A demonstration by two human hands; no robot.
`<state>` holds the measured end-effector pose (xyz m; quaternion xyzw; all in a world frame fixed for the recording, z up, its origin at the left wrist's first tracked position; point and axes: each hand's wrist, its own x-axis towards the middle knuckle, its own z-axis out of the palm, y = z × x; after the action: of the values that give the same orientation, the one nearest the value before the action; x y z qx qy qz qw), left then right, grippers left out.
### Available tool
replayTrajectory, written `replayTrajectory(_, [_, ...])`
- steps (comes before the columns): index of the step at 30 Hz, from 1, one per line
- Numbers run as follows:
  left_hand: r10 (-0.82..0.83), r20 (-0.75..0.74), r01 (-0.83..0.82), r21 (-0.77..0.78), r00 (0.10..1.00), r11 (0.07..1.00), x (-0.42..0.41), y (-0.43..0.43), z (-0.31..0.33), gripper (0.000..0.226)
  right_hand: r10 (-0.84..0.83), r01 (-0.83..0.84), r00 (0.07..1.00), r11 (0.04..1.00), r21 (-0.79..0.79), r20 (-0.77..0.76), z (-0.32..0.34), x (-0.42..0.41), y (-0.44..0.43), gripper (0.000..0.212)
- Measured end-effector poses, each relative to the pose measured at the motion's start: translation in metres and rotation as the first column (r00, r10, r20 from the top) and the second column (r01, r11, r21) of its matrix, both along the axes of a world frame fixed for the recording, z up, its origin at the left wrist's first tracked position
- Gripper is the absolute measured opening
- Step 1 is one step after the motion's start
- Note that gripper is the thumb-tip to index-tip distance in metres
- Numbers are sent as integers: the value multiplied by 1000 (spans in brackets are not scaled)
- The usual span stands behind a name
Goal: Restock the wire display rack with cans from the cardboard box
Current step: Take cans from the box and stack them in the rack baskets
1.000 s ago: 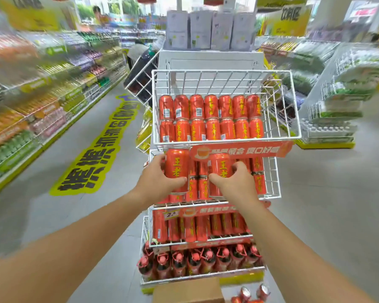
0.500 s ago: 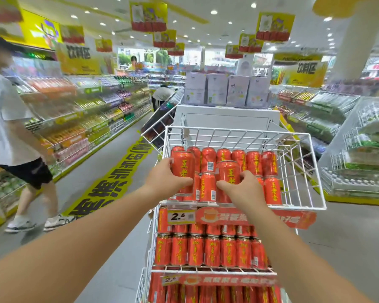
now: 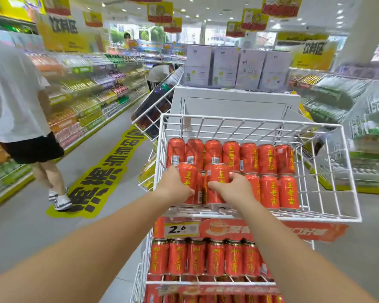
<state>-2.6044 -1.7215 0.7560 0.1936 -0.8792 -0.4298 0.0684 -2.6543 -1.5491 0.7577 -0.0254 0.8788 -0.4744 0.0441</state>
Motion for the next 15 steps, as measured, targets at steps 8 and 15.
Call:
replayTrajectory(8, [69,16,-69,2,997,998,-9,3,-23,53,53,-56,996,998,42,68,-19,-13,-15,35])
replayTrajectory(15, [76,34,-74,-66,996,995,-16,2,-29,49,113,-119,992,987,104,60,-22,-18,-25,40])
